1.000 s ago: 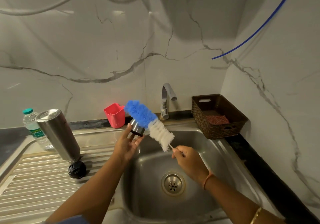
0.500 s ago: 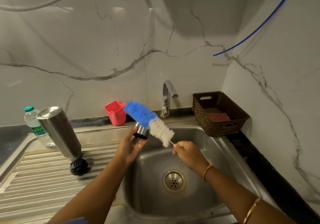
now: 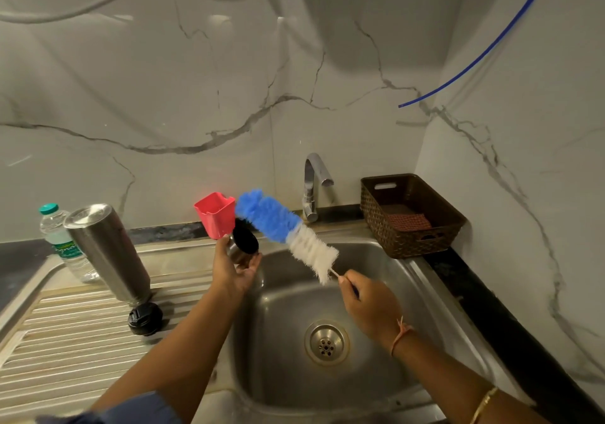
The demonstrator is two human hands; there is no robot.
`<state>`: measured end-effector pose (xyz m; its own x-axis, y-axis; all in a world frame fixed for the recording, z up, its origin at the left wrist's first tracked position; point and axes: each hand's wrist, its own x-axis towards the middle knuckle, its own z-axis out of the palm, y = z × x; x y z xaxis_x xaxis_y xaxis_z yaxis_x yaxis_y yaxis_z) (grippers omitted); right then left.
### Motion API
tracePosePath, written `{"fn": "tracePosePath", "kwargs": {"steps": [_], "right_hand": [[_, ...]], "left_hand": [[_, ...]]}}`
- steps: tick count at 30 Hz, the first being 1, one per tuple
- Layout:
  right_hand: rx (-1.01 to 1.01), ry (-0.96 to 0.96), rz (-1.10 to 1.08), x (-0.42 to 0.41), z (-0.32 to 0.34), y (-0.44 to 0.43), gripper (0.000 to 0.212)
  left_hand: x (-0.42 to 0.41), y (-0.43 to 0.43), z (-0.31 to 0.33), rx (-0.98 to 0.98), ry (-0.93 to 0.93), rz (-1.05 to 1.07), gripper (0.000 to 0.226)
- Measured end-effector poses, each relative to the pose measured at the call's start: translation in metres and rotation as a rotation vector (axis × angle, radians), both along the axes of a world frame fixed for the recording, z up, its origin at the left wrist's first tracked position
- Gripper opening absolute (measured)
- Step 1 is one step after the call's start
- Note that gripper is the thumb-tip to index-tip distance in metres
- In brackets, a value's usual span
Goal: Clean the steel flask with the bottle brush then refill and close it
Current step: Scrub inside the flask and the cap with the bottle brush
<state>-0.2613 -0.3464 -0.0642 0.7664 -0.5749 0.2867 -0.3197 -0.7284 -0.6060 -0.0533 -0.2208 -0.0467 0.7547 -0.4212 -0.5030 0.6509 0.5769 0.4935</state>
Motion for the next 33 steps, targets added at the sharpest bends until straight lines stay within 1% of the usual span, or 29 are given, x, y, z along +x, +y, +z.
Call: {"fn": "tracePosePath", "kwargs": {"steps": [2,4,6,7,8,9,10,11,12,13,15,16,17,18,19,20,21,22,23,24,25,26,27,28,29,30,31,32,33], "right_hand": [[-0.173,0.014,0.027,-0.007,-0.004,0.002,0.034],[-0.226,0.118,0.045,-0.010,-0.007,0.005,0.026],[-0.274,0.204,0.069,-0.011,-0.002,0.001,0.031],[-0.348,0.250,0.088,-0.011,0.003,-0.002,0.037],[-0.442,0.308,0.121,-0.011,0.008,-0.006,0.038],[-0.513,0.388,0.120,-0.010,0.015,-0.010,0.033],[-0.553,0.415,0.102,-0.010,0.024,-0.012,0.025],[-0.624,0.401,0.061,-0.007,0.029,-0.014,0.019],[-0.506,0.409,0.079,-0.005,0.036,-0.014,0.018],[-0.315,0.368,0.117,-0.003,0.043,-0.016,0.024],[0.428,0.338,0.166,0.002,0.050,-0.018,0.033],[0.646,0.323,0.156,0.004,0.049,-0.020,0.034],[0.662,0.304,0.178,0.006,0.048,-0.019,0.034],[0.464,0.271,0.210,0.005,0.042,-0.016,0.030],[0.094,0.252,0.221,0.004,0.037,-0.015,0.024],[-0.300,0.245,0.203,0.004,0.031,-0.016,0.025],[-0.602,0.290,0.186,0.003,0.022,-0.018,0.032],[-0.789,0.302,0.148,0.003,0.017,-0.020,0.032],[-0.841,0.277,0.146,0.005,0.014,-0.022,0.026],[-0.792,0.253,0.147,0.005,0.013,-0.020,0.018],[-0.592,0.188,0.153,0.006,0.015,-0.018,0.007],[-0.273,0.176,0.142,0.008,0.023,-0.015,0.007],[0.125,0.188,0.156,0.011,0.027,-0.012,0.017],[0.468,0.209,0.181,0.012,0.030,-0.008,0.021],[0.620,0.213,0.228,0.011,0.032,-0.005,0.022],[0.535,0.230,0.269,0.011,0.034,-0.005,0.021],[0.230,0.256,0.287,0.010,0.030,-0.008,0.022],[-0.153,0.322,0.264,0.007,0.028,-0.013,0.029],[-0.536,0.347,0.206,0.005,0.020,-0.022,0.036]], "left_hand": [[0.005,0.004,0.000,-0.040,-0.003,0.007,0.028],[0.007,0.007,-0.002,-0.007,-0.033,-0.008,0.032],[0.003,0.009,-0.002,0.099,-0.109,-0.064,0.030],[0.001,0.010,-0.001,0.163,-0.155,-0.109,0.025],[-0.002,0.010,-0.001,0.226,-0.197,-0.152,0.021],[-0.005,0.010,-0.001,0.287,-0.226,-0.189,0.020],[-0.006,0.010,0.000,0.337,-0.242,-0.218,0.020],[-0.008,0.010,0.000,0.359,-0.249,-0.239,0.021],[-0.009,0.011,0.001,0.352,-0.251,-0.256,0.022],[-0.009,0.012,0.002,0.329,-0.253,-0.270,0.022],[-0.007,0.015,0.004,0.248,-0.244,-0.274,0.023],[-0.006,0.016,0.006,0.192,-0.225,-0.263,0.024],[-0.003,0.017,0.008,0.160,-0.213,-0.249,0.025],[-0.001,0.016,0.009,0.159,-0.213,-0.232,0.027],[0.001,0.013,0.010,0.184,-0.223,-0.217,0.028],[0.001,0.011,0.012,0.219,-0.233,-0.199,0.030],[0.002,0.009,0.012,0.253,-0.246,-0.183,0.031],[0.002,0.007,0.011,0.281,-0.260,-0.169,0.032],[0.002,0.007,0.010,0.303,-0.281,-0.163,0.035],[0.003,0.007,0.008,0.311,-0.303,-0.162,0.036],[0.003,0.008,0.007,0.297,-0.320,-0.163,0.035],[0.003,0.010,0.006,0.263,-0.332,-0.169,0.035],[0.003,0.011,0.006,0.223,-0.339,-0.179,0.035],[0.003,0.011,0.006,0.193,-0.338,-0.180,0.034],[0.003,0.011,0.007,0.184,-0.330,-0.167,0.033],[0.004,0.010,0.007,0.189,-0.315,-0.141,0.034],[0.005,0.009,0.006,0.203,-0.299,-0.113,0.038],[0.005,0.008,0.005,0.216,-0.282,-0.090,0.042],[0.004,0.007,0.004,0.225,-0.267,-0.071,0.045]]}}
